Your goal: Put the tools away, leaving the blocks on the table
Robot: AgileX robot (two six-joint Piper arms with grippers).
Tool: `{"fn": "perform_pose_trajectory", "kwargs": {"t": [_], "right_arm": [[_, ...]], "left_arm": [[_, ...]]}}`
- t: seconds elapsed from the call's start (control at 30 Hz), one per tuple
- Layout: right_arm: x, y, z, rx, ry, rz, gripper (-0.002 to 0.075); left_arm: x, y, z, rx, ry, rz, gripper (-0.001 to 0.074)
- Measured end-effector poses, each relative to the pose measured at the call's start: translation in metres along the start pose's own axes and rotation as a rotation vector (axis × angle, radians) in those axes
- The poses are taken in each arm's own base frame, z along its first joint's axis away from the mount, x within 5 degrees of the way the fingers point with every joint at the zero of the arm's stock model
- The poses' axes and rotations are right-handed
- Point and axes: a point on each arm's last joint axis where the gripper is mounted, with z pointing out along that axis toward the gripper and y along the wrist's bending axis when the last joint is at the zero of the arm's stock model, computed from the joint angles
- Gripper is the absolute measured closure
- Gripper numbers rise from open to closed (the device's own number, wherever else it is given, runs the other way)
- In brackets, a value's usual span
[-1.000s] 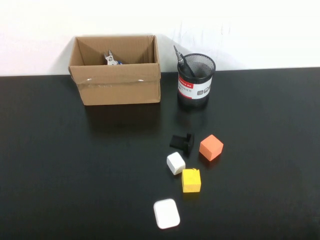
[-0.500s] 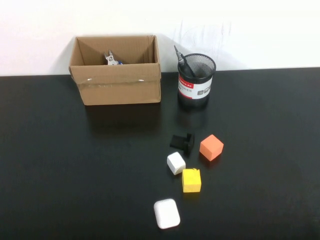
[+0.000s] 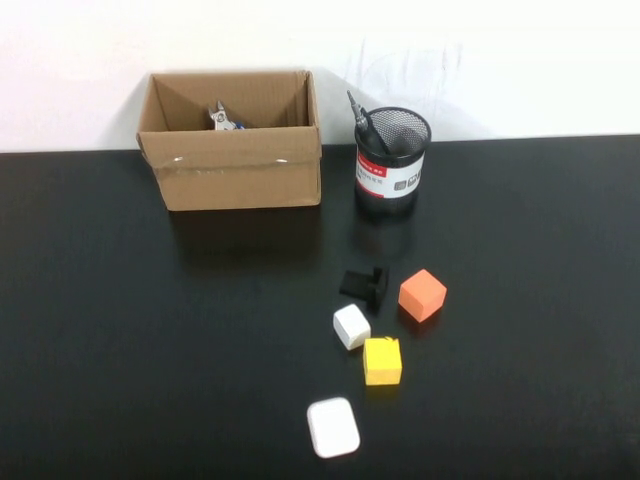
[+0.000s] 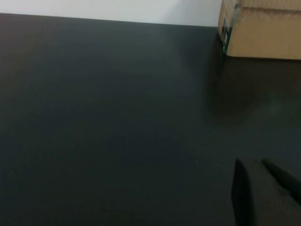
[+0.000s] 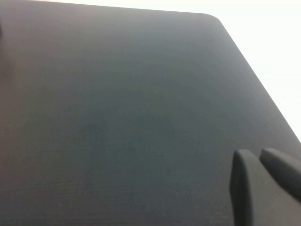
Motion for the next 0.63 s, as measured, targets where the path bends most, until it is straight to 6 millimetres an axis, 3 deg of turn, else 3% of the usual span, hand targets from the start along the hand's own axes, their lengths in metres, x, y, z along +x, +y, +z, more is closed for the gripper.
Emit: {"fn": "perform_pose_trajectory", "kwargs": {"t": [0.63], "right_arm": [[0.0, 0.0, 0.0, 0.0, 0.0, 0.0, 0.0736]], "left_arm": [[0.0002, 0.0, 0.0, 0.0, 0.002, 0.012, 0.0738]]}}
